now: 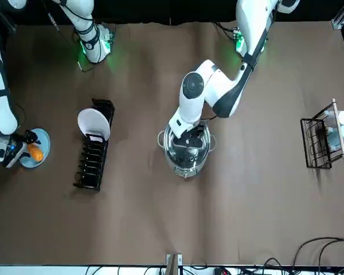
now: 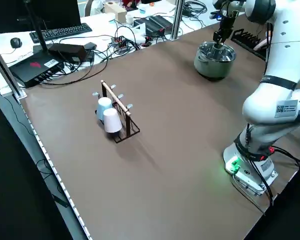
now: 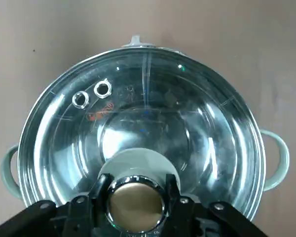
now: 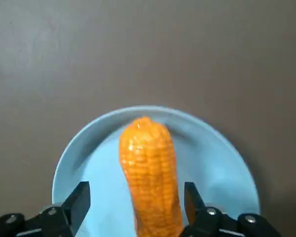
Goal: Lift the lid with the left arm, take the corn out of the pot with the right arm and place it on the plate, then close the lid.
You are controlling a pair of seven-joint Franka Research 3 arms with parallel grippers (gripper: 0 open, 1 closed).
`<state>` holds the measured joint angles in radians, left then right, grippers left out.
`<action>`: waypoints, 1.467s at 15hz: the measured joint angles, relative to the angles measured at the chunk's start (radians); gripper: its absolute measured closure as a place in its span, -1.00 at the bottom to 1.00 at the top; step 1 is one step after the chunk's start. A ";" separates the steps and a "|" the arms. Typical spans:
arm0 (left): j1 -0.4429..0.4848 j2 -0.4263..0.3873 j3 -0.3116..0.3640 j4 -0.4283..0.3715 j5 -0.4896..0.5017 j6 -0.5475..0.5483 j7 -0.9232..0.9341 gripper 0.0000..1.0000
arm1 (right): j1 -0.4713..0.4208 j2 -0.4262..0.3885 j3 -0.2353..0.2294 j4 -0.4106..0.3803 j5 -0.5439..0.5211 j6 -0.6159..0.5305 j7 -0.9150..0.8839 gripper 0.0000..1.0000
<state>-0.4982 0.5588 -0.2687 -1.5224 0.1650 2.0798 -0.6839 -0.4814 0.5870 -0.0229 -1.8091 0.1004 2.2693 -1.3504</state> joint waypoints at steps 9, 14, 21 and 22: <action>0.030 -0.023 0.014 0.019 0.015 -0.036 0.012 -1.00 | 0.248 -0.120 0.006 0.217 0.003 -0.342 0.370 -0.95; 0.225 -0.210 0.009 0.041 0.020 -0.338 0.353 -1.00 | 0.431 -0.147 0.005 0.378 -0.001 -0.579 0.746 -0.97; 0.477 -0.414 -0.003 0.037 -0.088 -0.532 0.738 -1.00 | 0.539 -0.340 0.004 0.429 0.001 -0.764 1.136 -0.98; 0.490 -0.432 -0.003 0.036 -0.106 -0.533 0.738 -1.00 | 0.544 -0.363 0.004 0.428 0.000 -0.780 1.192 -0.98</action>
<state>-0.0082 0.1269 -0.2714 -1.4862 0.0592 1.5465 0.0544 0.0628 0.2235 -0.0190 -1.3807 0.1009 1.4892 -0.1585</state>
